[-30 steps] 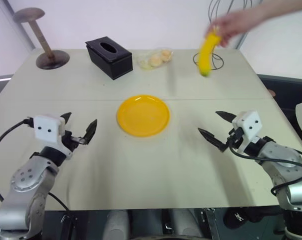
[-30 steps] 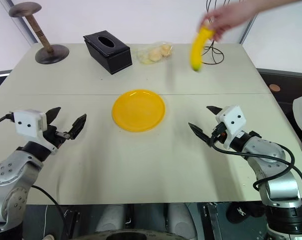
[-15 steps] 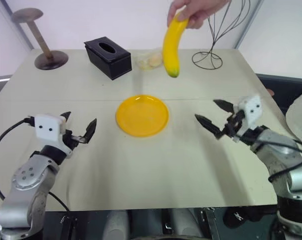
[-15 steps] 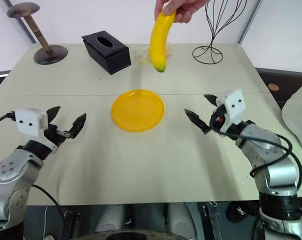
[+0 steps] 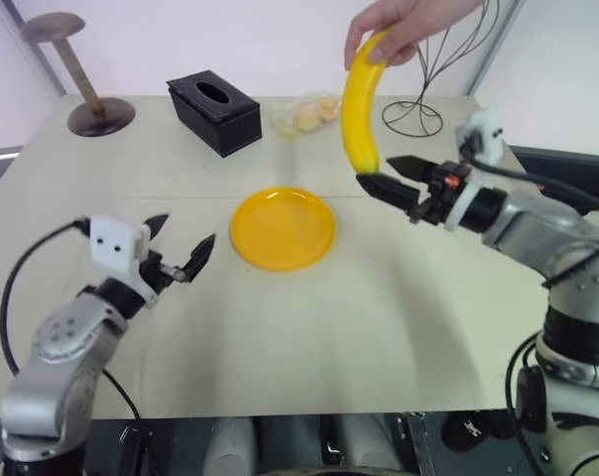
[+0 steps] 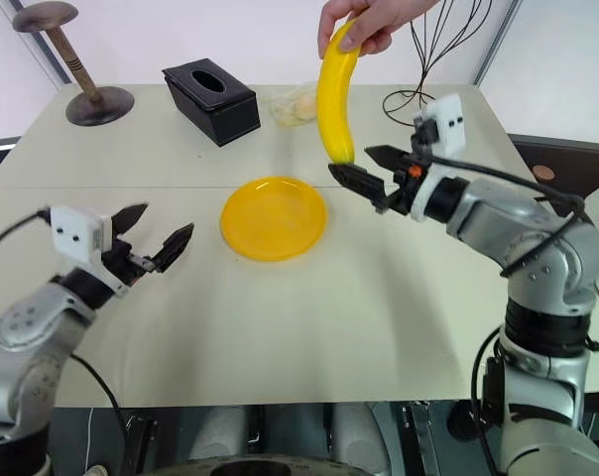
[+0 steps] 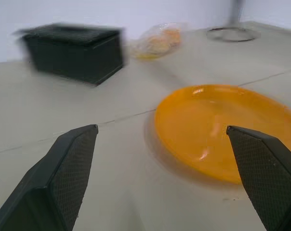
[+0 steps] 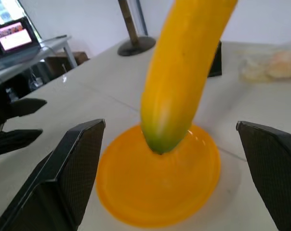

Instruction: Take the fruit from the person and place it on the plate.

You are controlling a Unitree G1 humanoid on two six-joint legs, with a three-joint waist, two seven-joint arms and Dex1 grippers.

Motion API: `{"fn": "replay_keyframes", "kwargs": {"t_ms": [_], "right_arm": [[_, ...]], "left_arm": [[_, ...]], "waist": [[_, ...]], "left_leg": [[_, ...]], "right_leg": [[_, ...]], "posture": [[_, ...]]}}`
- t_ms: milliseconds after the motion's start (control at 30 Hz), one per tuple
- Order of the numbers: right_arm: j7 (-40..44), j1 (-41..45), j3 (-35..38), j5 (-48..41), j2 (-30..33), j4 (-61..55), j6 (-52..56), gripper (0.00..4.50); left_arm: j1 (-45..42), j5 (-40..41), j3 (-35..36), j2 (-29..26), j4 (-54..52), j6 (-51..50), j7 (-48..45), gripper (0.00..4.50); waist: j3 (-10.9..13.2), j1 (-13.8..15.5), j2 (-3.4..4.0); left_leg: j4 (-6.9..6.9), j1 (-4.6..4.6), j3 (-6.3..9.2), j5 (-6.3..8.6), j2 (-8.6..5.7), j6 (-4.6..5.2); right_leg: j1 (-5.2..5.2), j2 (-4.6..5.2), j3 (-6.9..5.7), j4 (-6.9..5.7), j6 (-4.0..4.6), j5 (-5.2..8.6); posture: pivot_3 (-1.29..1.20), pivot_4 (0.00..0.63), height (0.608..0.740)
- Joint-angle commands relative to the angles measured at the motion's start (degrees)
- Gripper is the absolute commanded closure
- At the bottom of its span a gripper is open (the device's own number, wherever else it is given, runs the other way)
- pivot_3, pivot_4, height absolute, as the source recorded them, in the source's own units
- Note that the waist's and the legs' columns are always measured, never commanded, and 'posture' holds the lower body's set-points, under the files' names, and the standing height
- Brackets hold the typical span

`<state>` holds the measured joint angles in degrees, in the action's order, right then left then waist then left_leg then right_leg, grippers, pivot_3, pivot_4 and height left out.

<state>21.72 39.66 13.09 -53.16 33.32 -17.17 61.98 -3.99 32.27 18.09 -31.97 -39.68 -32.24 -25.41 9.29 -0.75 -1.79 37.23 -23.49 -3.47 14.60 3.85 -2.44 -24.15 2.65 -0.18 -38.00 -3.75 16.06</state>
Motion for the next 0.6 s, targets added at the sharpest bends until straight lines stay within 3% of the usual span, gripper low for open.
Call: {"fn": "replay_keyframes", "kwargs": {"t_ms": [33, 367, 600], "right_arm": [[0.2, 3.2, -1.5, 1.7, -0.9, 1.7, -1.7, 0.04], [1.7, 9.2, -4.3, 4.8, -3.1, 7.1, -3.1, 0.04], [2.5, 11.3, -5.1, 6.7, -3.9, 8.7, -3.7, 0.04]], "left_arm": [[-3.4, 9.3, 1.5, -2.0, -6.7, -1.9, -1.6, 0.02], [-4.6, 28.8, 3.8, -4.8, -6.7, -8.3, 2.8, 0.02], [-3.4, 30.0, 2.8, -7.2, -7.1, -7.7, 4.0, 0.02]], "waist": [[0.0, -0.1, 0.06], [0.0, -0.1, 0.09], [0.0, 0.0, 0.09]], "left_leg": [[-0.01, 0.04, 0.00, 0.00, 0.00, 0.00], [-0.04, 0.03, 0.02, 0.05, 0.01, 0.09], [-0.04, 0.03, -0.02, 0.05, 0.00, 0.09]], "right_leg": [[0.06, 0.00, 0.01, 0.02, 0.00, 0.00], [0.01, -0.03, 0.06, 0.01, -0.04, -0.01], [0.01, -0.02, 0.05, 0.01, -0.03, 0.00]], "posture": [[0.00, 0.150, 0.740], [0.00, 0.150, 0.740], [0.00, 0.150, 0.740]]}}
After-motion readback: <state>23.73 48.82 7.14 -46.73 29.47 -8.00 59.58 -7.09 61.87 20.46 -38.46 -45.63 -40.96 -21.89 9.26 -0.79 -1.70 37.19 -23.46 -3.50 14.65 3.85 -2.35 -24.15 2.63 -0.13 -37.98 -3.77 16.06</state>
